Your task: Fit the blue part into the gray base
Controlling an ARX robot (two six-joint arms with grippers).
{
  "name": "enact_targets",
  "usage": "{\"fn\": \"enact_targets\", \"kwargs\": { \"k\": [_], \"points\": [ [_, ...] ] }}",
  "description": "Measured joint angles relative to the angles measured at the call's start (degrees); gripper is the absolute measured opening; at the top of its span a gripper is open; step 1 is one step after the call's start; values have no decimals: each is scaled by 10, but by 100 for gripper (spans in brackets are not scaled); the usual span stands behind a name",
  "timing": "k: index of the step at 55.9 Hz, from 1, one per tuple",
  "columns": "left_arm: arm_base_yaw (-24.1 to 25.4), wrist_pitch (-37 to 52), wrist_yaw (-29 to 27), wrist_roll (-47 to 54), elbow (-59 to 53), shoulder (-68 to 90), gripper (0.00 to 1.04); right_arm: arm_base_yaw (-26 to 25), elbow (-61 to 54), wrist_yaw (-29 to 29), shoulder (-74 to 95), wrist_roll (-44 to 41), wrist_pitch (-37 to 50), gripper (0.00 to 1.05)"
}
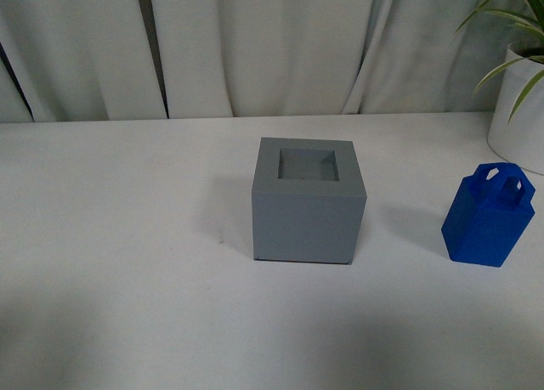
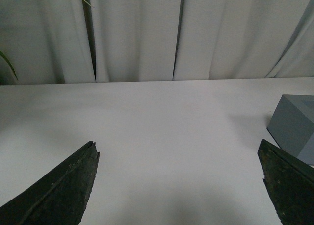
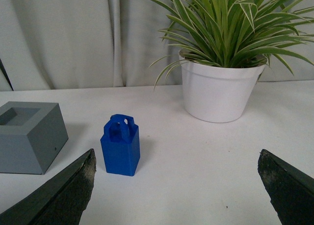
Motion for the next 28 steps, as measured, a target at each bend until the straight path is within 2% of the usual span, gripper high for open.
{"fn": "enact_targets", "kwargs": {
  "k": [25, 27, 28],
  "points": [
    [0, 0, 0, 0, 0, 0, 99, 0, 0, 0, 0, 0, 0, 97],
    [0, 0, 0, 0, 0, 0, 99, -11, 3, -43, 10, -7, -9, 97],
    [0, 0, -1, 0, 0, 0, 99, -29, 11, -105, 23, -16, -24, 97]
  ]
}}
